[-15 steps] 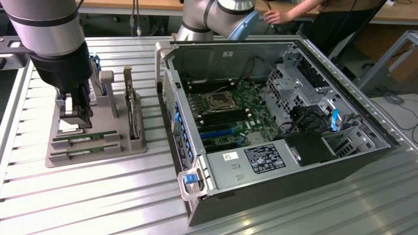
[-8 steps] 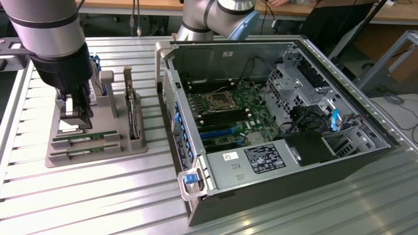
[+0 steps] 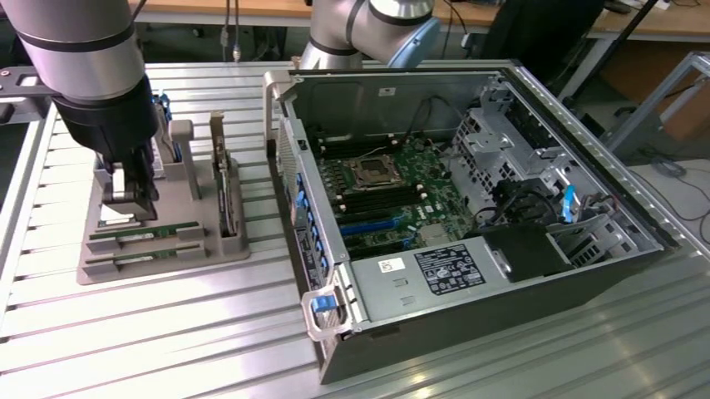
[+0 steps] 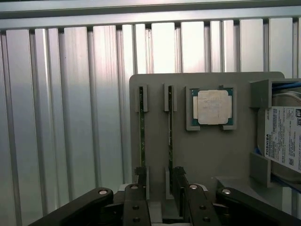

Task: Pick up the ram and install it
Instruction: 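Pick up the ram and move it above insertion slot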

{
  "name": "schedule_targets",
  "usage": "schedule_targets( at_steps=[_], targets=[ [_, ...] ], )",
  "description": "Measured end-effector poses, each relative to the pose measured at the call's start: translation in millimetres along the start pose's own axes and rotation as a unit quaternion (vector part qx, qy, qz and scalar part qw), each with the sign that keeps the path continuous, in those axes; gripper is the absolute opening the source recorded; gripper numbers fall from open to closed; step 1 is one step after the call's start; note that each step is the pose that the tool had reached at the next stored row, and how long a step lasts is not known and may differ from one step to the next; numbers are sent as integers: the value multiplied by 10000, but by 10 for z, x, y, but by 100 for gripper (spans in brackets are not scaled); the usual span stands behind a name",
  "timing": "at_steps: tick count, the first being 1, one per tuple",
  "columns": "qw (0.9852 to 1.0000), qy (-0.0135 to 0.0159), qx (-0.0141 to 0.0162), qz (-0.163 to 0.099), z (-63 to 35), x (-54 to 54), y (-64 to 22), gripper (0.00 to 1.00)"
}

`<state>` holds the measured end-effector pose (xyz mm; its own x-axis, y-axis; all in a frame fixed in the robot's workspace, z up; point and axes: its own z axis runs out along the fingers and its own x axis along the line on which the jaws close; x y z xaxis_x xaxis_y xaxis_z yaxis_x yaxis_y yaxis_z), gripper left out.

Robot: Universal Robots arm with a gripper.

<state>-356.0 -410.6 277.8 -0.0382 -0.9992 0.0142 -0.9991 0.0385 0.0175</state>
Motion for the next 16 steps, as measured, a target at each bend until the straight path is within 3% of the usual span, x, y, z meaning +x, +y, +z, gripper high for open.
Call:
schedule_targets(
  at_steps=[16],
  targets=[
    [10000,0,0,-6,67,2,-1,36]
  ],
)
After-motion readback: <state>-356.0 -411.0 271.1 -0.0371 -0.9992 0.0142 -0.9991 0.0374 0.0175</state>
